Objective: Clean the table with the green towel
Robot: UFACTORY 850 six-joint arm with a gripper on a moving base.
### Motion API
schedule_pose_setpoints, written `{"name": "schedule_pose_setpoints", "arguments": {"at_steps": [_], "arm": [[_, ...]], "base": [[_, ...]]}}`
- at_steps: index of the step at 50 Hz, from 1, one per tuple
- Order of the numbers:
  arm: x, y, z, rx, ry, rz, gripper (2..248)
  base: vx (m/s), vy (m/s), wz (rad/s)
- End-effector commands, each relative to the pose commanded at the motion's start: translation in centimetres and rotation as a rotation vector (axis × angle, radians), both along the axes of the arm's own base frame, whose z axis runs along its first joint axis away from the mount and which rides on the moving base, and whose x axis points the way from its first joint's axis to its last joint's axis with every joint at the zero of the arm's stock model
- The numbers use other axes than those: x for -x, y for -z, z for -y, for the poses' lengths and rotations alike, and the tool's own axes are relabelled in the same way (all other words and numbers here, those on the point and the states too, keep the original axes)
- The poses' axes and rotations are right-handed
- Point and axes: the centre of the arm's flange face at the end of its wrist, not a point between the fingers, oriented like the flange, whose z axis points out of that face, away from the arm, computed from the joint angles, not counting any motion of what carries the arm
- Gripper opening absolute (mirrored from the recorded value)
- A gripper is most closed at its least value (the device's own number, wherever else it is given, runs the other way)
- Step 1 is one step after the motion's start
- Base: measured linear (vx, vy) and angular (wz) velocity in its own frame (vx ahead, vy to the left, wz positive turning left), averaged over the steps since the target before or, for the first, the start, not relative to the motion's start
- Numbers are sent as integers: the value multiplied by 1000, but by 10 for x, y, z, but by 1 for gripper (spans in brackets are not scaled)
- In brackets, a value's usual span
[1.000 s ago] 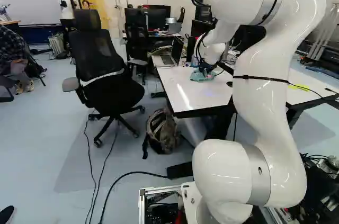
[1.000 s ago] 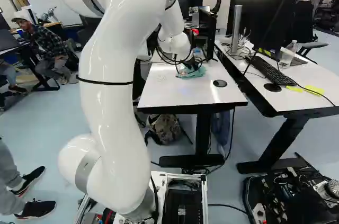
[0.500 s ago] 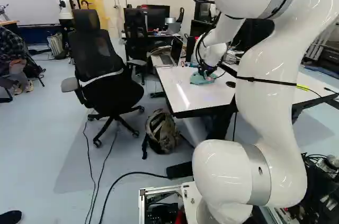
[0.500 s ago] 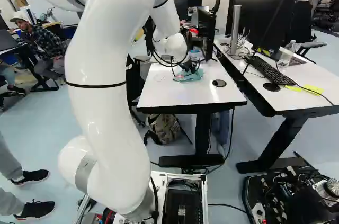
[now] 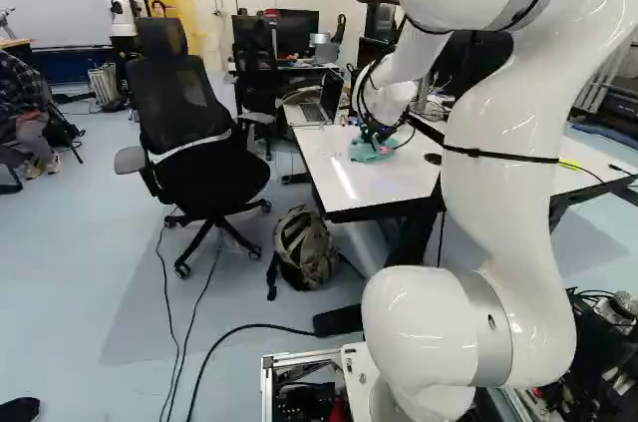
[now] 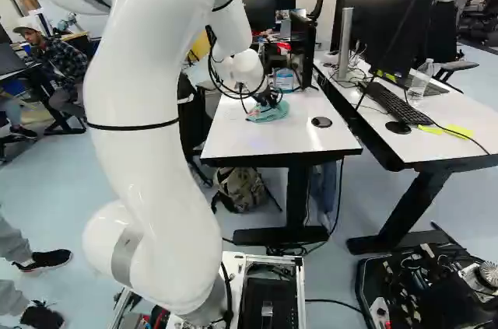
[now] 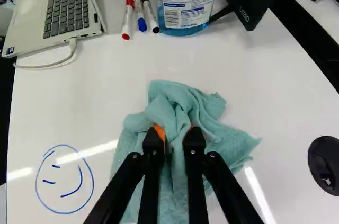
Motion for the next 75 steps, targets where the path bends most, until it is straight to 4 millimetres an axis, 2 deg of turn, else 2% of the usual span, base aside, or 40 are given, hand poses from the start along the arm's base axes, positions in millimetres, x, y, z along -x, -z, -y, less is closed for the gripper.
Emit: {"name": "schedule_pose_setpoints", "arguments": {"at_steps": [18,37,58,75], "arm": [[-14,1,-27,1,-51,5,51],[-48,3,-34,4,-70,26,51],[-82,7,-17,9,-50,52,51],[-88,8,11,11,-9,60,51]], "base": [[0,0,0],[0,0,0],[0,0,0],[0,0,0]]}}
